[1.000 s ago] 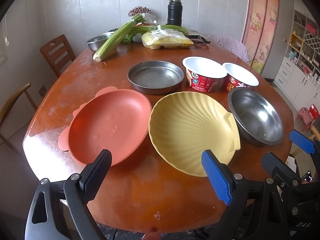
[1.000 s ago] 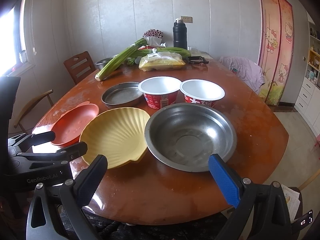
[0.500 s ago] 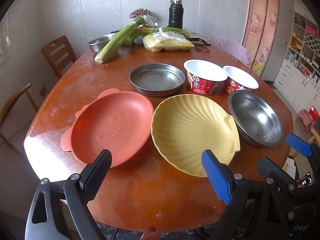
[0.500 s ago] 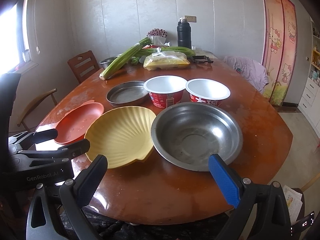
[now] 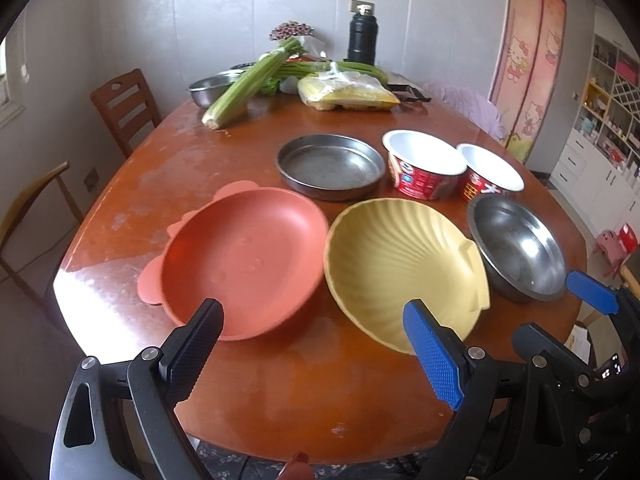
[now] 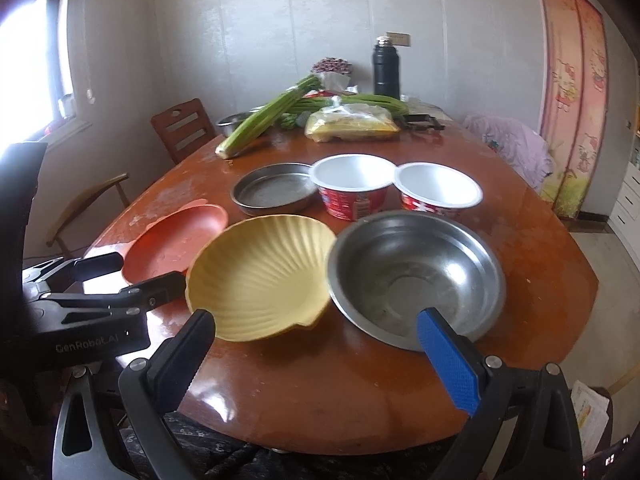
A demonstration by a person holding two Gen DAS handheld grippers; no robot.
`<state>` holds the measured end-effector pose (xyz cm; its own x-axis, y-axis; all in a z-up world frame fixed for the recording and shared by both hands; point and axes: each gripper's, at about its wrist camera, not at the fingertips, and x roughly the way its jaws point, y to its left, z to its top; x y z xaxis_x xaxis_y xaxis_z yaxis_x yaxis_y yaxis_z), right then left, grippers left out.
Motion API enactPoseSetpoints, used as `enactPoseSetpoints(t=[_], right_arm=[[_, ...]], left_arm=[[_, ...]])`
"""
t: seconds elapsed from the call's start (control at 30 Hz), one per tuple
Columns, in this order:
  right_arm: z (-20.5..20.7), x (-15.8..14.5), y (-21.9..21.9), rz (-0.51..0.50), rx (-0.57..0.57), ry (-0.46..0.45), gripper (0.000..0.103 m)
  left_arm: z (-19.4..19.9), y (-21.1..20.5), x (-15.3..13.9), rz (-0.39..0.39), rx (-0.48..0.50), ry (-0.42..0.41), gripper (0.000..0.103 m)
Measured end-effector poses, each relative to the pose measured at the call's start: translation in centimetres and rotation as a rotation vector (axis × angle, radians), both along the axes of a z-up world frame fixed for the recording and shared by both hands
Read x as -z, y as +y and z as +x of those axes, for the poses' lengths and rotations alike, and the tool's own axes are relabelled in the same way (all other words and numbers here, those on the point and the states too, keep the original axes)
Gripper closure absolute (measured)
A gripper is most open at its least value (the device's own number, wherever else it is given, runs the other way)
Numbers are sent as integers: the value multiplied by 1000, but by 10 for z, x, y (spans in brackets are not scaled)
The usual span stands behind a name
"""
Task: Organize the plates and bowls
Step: 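Move the left gripper to the orange bear plate rim and close it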
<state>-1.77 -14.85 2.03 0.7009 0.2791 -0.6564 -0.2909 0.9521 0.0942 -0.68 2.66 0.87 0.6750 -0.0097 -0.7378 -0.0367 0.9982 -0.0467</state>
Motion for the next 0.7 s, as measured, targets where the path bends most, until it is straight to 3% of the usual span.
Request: enactPoseSetpoints(t=[0.23,0.47,0.7], right_arm=[[12,-22,33,-17,-148,-62,2],[47,-27,84,-41,-296,-10,2],[88,-11,121,-96,-324,45,2]], left_arm=[[-4,55,-5,-53,-139,-6,11],[-3,101,5,-82,-236,17,11],[8,116,23,-139,-246,69,11]])
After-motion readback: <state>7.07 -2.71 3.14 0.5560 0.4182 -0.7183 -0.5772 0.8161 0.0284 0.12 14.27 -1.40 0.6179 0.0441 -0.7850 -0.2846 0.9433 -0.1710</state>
